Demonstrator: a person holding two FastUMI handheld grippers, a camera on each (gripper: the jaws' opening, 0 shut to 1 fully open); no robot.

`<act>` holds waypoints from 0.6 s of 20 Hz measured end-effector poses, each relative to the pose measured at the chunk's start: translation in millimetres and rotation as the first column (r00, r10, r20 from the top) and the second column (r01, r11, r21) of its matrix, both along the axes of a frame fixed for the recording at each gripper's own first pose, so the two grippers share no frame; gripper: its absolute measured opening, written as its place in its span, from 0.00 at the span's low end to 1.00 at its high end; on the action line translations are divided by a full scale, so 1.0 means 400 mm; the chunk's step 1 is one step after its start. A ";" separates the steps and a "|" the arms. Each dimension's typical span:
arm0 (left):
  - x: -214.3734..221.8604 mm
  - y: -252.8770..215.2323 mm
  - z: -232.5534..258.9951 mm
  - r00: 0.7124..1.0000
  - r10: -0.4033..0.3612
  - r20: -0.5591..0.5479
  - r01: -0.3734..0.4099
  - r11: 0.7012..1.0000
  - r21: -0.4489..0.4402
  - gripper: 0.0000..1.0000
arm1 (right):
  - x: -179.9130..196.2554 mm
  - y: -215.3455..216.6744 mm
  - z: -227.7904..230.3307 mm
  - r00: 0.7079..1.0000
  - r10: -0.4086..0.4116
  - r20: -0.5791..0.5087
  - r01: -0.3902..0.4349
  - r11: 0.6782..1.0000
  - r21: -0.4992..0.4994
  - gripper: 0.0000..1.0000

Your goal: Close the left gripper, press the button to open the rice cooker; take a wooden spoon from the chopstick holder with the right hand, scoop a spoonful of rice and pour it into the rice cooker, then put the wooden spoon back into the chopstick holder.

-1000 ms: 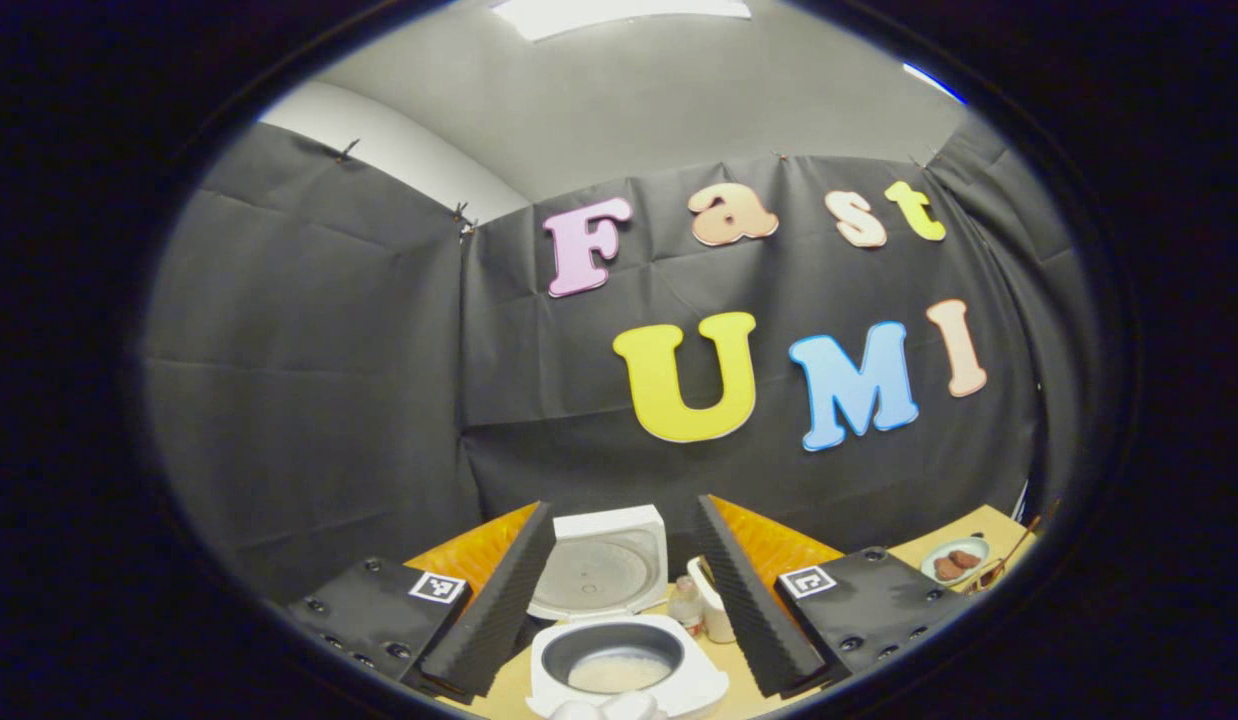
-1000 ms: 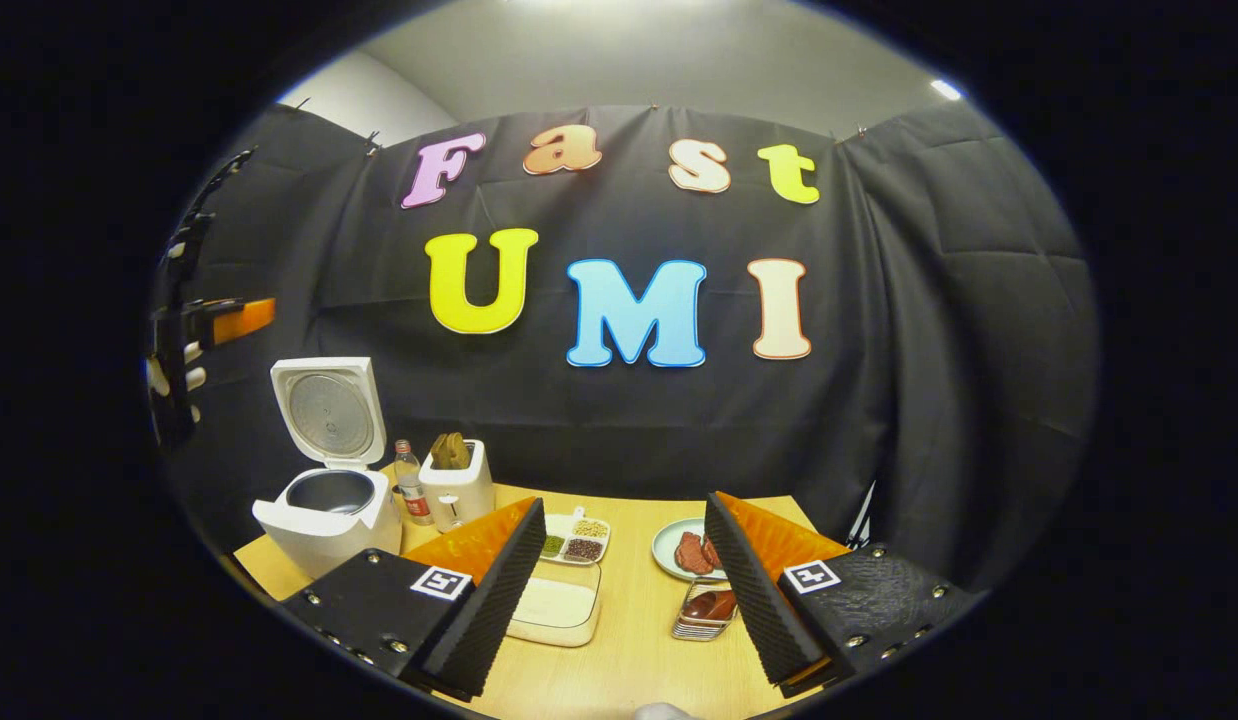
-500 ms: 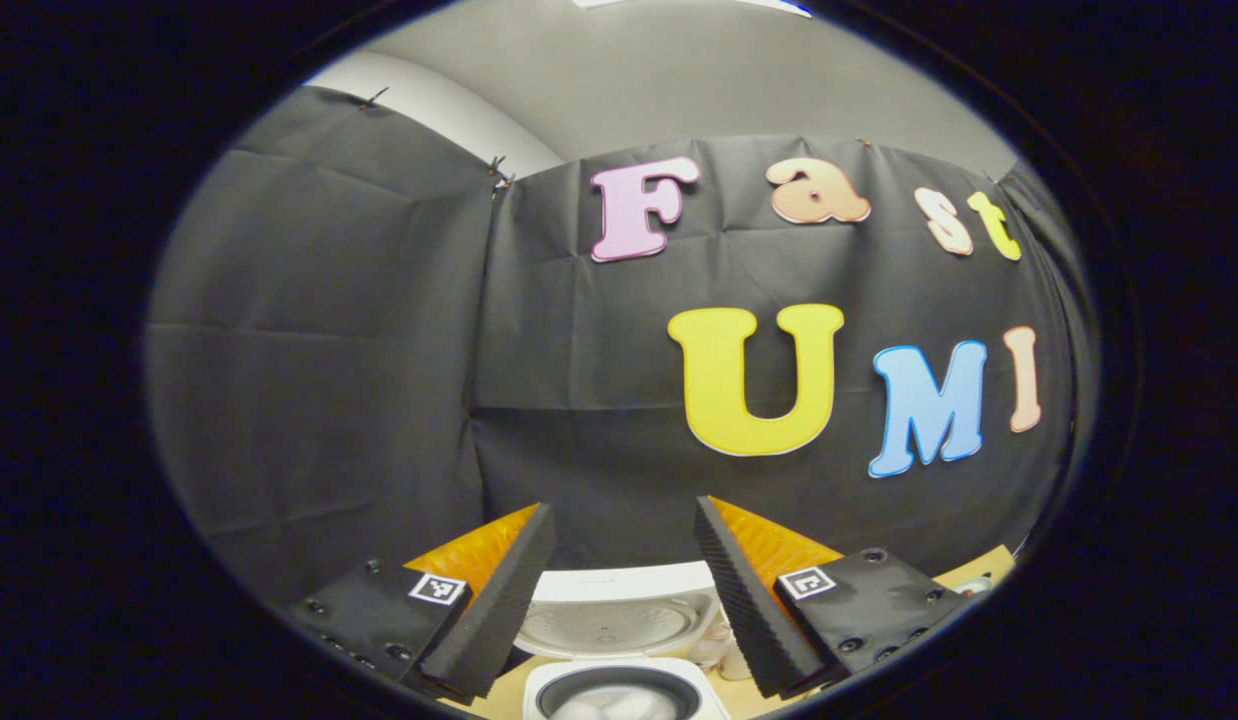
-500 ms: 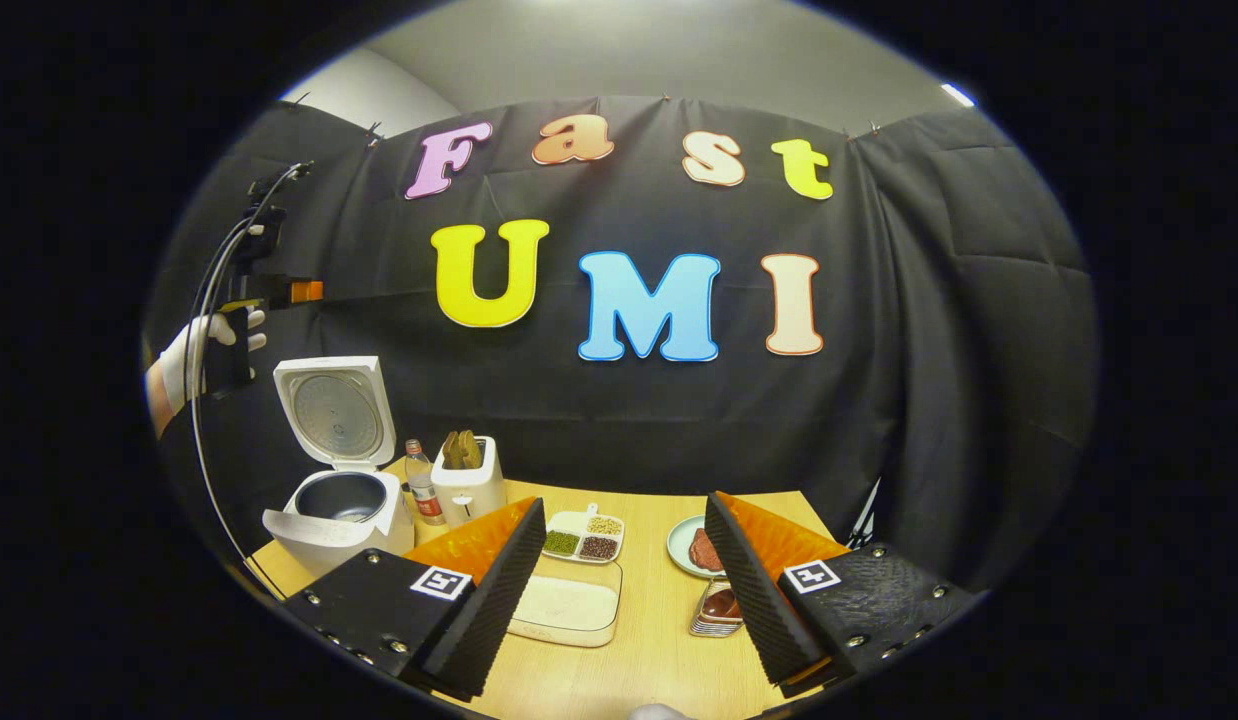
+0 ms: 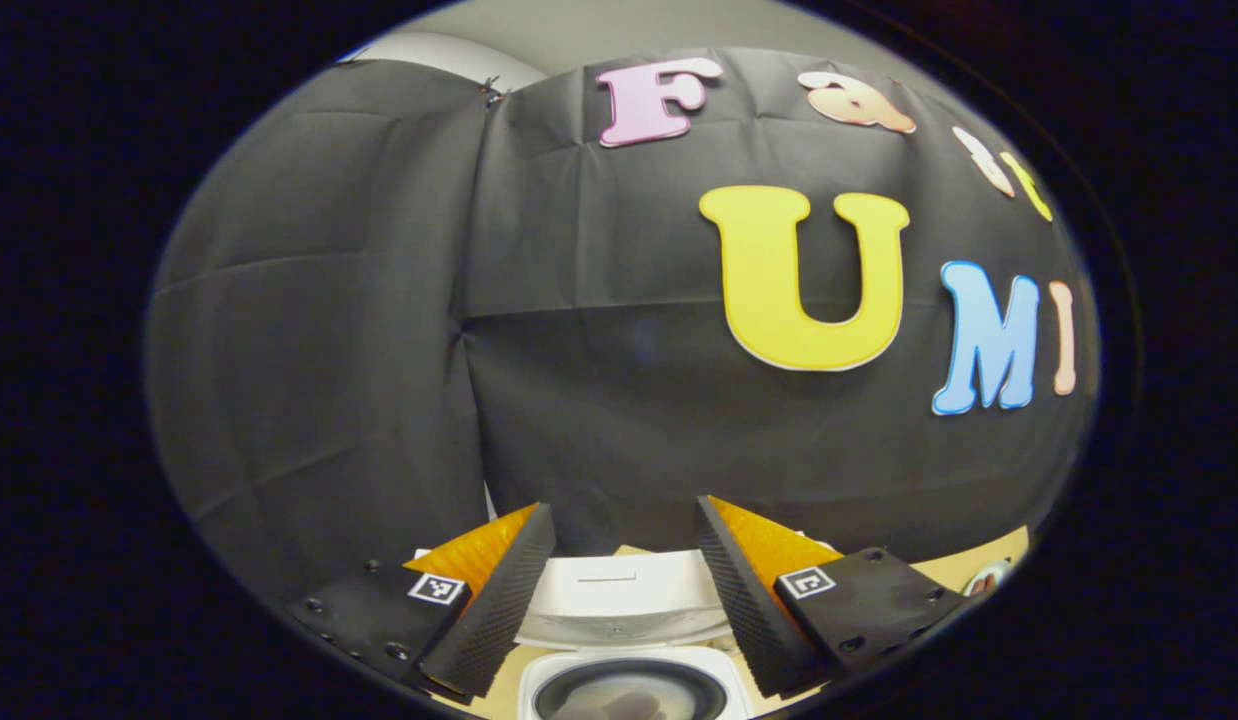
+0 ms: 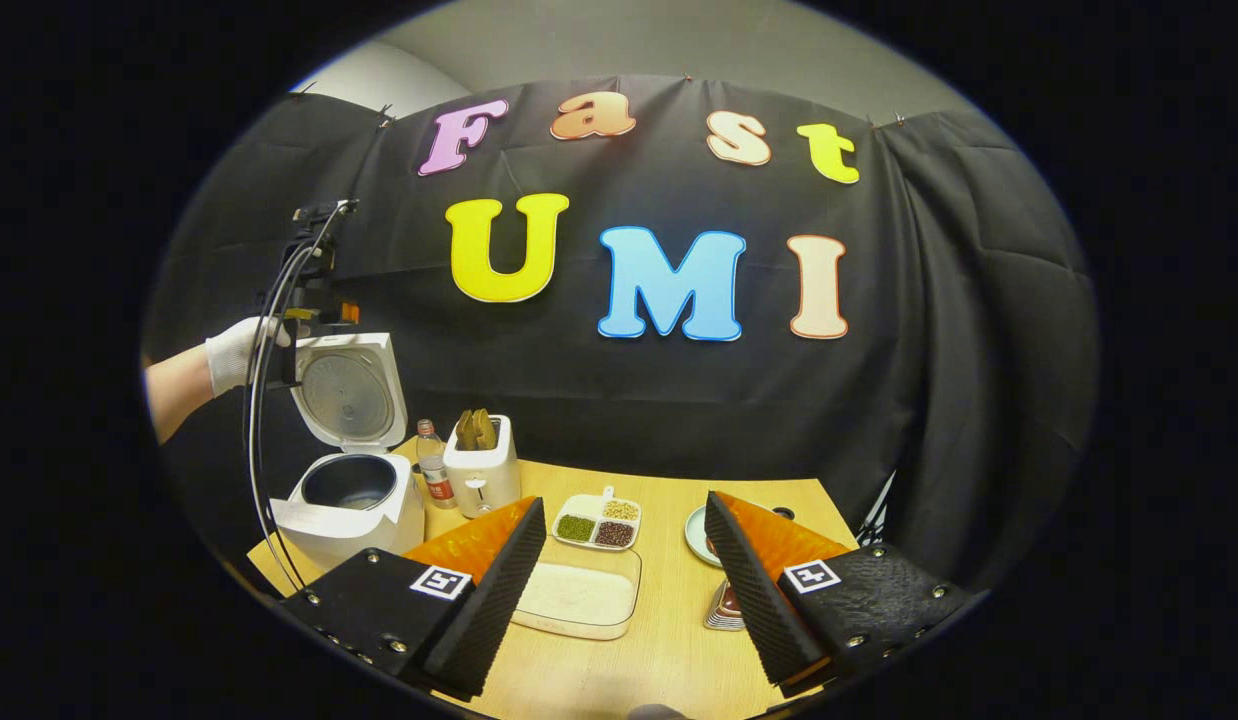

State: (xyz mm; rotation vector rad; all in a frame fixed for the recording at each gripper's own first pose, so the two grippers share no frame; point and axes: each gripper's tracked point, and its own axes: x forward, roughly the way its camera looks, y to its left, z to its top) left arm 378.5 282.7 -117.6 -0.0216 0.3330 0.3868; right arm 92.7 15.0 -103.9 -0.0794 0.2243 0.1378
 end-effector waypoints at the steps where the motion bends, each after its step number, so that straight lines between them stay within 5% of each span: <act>1: 0.008 0.002 -0.014 1.000 -0.001 -0.017 0.001 1.000 -0.008 0.98 | -0.002 -0.005 -0.005 1.000 -0.002 -0.003 0.002 1.000 0.004 0.98; 12: -0.095 -0.028 -0.037 0.990 0.015 -0.139 -0.029 0.994 -0.102 0.99 | -0.030 -0.032 -0.015 1.000 0.003 -0.030 -0.001 0.997 0.071 0.93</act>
